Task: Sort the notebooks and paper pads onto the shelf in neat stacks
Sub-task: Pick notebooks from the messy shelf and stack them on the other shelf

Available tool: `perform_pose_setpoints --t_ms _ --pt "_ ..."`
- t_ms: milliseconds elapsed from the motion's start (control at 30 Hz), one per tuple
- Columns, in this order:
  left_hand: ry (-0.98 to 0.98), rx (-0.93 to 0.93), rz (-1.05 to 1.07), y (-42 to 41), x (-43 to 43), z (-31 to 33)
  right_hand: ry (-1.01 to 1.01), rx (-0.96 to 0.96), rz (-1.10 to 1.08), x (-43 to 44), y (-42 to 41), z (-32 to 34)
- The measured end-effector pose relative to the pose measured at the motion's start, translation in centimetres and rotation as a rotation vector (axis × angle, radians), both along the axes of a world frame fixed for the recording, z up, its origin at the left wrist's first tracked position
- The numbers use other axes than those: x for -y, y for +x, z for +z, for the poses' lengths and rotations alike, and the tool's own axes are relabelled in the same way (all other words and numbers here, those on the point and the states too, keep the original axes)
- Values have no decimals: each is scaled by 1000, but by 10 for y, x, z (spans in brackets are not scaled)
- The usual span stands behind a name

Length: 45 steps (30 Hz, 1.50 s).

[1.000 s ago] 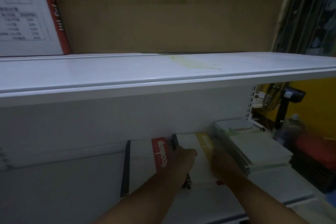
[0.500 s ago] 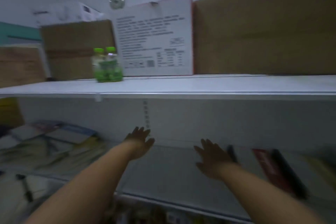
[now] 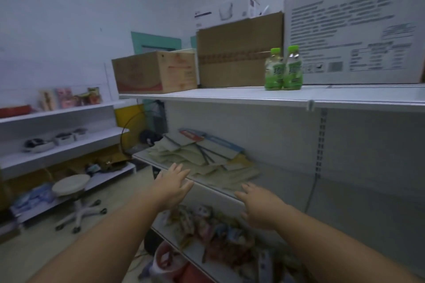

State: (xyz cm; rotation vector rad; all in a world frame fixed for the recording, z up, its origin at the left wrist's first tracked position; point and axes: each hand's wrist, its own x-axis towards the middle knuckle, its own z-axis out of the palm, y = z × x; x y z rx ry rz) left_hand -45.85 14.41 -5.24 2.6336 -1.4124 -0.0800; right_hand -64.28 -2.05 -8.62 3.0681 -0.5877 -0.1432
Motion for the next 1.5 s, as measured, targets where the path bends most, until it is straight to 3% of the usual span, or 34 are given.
perform_pose_setpoints --t_ms 267,500,867,1000,1200,1367,1433,1500 --pt "-61 -58 -40 79 15 -30 32 -14 -67 33 98 -25" --pt "7 -54 -2 172 54 -20 63 164 -76 86 221 -16" --pt "-201 -118 88 298 76 -26 182 318 -54 116 374 -19" --pt "-242 -209 3 343 96 -28 86 365 -62 122 411 -32" --pt "-469 -656 -133 411 128 -40 -43 493 -57 127 437 -41" --pt "-618 -1105 -19 448 149 -29 -207 566 -151 113 435 -30" --pt "-614 -1382 44 445 155 -22 -289 663 -280 100 437 -22" --pt "-459 -1667 37 438 161 -20 -317 728 -282 84 441 -21"
